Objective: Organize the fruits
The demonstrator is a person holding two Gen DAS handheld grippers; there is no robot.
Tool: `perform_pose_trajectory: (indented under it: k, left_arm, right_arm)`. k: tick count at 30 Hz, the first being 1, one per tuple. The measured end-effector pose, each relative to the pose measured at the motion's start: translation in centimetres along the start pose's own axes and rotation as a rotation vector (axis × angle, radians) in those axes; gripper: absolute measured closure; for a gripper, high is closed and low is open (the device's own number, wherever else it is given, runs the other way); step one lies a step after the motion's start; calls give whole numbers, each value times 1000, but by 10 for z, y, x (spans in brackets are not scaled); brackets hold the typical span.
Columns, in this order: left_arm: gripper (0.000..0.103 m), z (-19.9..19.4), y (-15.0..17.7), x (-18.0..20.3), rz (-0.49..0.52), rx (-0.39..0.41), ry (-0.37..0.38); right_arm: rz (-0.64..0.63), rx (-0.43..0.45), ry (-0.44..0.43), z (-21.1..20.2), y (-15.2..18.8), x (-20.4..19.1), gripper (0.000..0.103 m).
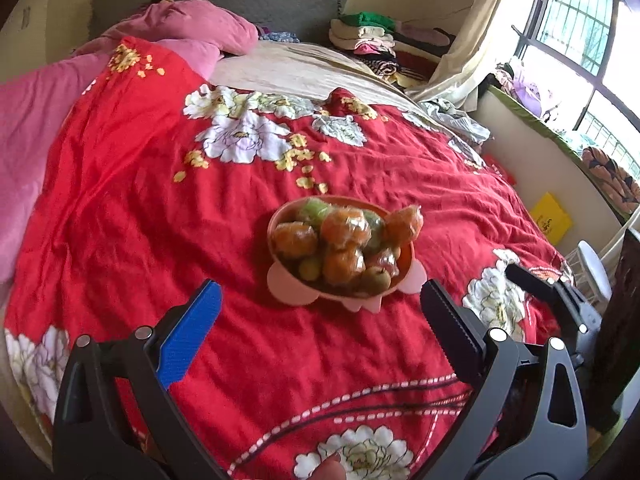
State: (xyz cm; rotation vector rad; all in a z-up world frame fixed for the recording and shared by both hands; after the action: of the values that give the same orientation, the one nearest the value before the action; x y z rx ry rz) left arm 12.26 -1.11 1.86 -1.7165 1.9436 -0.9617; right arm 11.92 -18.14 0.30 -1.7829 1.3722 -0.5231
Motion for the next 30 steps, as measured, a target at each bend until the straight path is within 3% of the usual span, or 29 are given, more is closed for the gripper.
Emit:
perform_pose_trajectory:
  k: [9, 30]
  left_arm:
    - [10, -8, 23, 2, 39, -3, -51]
    - [10, -19, 57, 6, 43, 11, -80]
  right_arm:
    - [-1, 13, 2, -15, 7, -1, 4]
    - [-19, -8, 2, -28, 29, -6, 4]
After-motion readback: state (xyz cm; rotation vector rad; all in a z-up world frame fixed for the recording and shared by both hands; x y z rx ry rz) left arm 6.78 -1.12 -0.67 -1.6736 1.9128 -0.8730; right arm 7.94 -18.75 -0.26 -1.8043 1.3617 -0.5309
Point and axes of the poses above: each gripper's, at about its wrist camera, not at the fingertips, and z roughly the way its jaws point, x to its right, y to its underside, the point moved 3 cm from there along z, roughly the way its jaws point, and after that the axes turned 5 degrees about z, right-handed, at the moved point
